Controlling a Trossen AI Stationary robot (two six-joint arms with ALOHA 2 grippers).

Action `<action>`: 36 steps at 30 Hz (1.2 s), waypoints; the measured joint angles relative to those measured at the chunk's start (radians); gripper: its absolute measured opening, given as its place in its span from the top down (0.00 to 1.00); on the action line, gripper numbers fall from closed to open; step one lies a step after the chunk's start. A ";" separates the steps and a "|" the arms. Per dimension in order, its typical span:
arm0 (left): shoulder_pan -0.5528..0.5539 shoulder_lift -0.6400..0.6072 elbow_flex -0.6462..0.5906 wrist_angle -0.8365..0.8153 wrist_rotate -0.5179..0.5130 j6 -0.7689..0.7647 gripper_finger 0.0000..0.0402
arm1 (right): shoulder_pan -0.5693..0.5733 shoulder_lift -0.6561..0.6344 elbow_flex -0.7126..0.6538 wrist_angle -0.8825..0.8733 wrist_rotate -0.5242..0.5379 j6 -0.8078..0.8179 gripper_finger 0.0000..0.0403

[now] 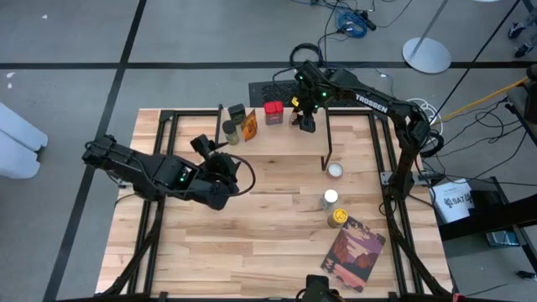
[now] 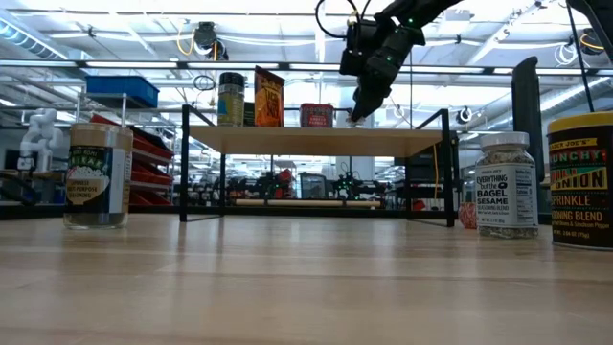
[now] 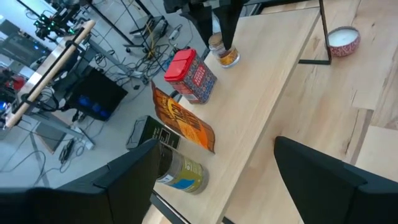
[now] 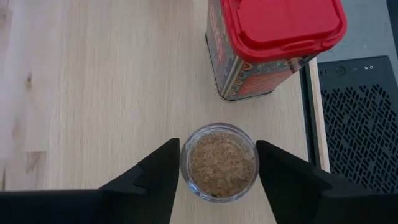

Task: Shelf spices
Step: Put the transparent spice bottle on the table

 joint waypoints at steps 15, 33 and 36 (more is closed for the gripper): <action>0.000 0.000 0.000 0.007 0.000 0.002 0.19 | 0.018 -0.002 0.002 -0.020 0.041 0.006 0.58; 0.058 0.000 0.000 0.029 0.071 -0.046 0.19 | 0.124 -0.118 -0.002 -0.102 0.044 0.017 0.59; 0.070 0.000 0.000 0.056 0.079 -0.045 0.19 | 0.135 -0.146 -0.002 -0.103 0.042 0.039 0.59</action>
